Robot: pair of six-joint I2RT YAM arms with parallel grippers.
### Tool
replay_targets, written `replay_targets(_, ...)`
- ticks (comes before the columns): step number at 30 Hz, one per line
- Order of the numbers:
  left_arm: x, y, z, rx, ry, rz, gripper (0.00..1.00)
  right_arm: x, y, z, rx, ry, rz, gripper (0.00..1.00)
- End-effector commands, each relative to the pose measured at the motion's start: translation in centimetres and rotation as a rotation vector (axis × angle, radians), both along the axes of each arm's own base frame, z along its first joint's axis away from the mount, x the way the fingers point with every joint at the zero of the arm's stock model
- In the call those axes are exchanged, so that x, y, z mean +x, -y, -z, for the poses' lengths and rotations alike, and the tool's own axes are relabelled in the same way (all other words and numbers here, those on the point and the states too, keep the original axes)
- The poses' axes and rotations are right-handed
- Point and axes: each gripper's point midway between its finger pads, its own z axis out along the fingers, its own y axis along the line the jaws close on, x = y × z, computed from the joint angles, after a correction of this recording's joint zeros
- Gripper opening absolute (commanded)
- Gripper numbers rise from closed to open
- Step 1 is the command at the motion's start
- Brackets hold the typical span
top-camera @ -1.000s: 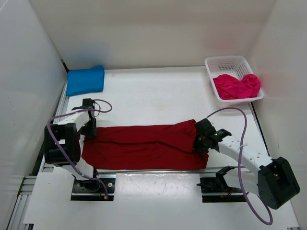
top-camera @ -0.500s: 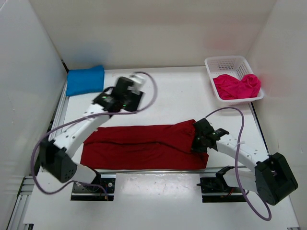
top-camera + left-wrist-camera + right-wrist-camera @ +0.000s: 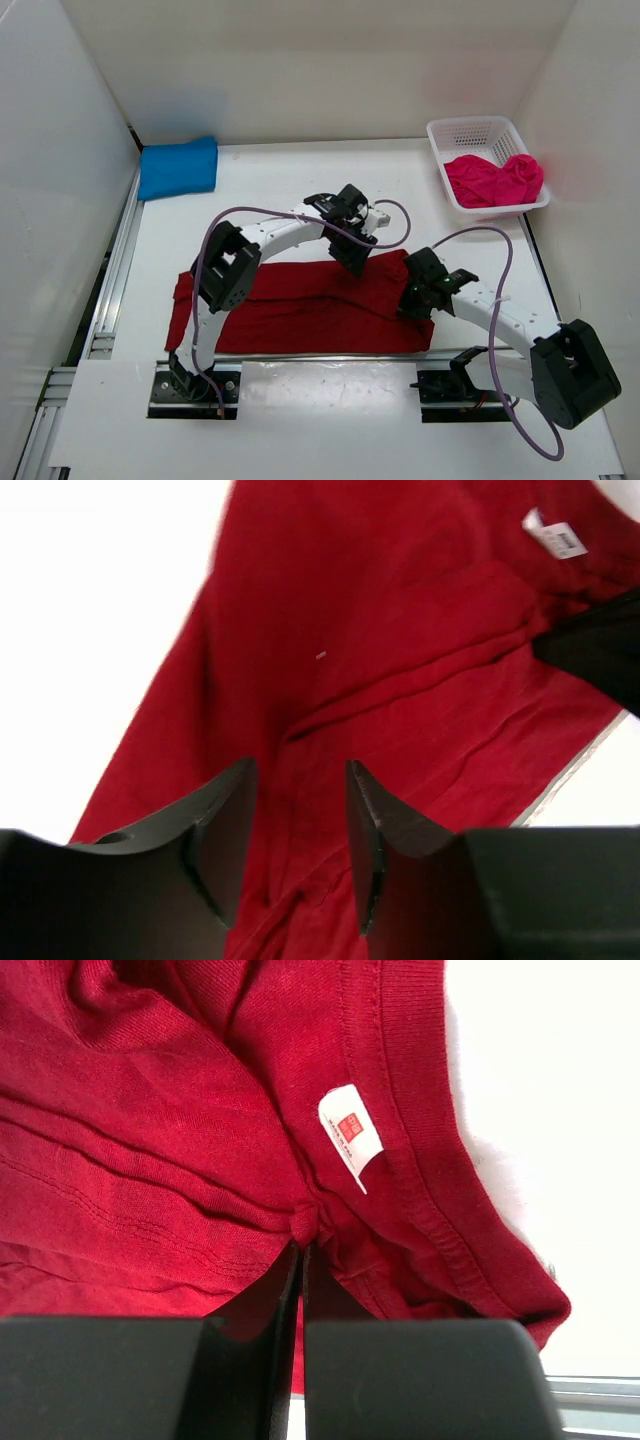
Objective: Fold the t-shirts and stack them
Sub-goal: Fold the other side of the tshirt into a rectangle
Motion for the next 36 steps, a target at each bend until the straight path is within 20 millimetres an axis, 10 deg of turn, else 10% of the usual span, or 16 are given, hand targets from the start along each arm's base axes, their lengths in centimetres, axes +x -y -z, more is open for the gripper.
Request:
replay_targets(1,-0.7,3.2,-3.1,-0.101,0.045,0.062,0.5,-0.1,0.3,0.6,0.004,-0.007,0.033,0.0)
replay_targets(18,2.3,2.8,0.0,0.01,0.164,-0.009,0.5,-0.3,0.3,0.5,0.014,-0.001,0.021,0.0)
replay_targets(36,-0.8,1.5,-0.8,-0.005,0.1,0.03,0.44,-0.5,0.6,0.6,-0.004,-0.001,0.008,0.0)
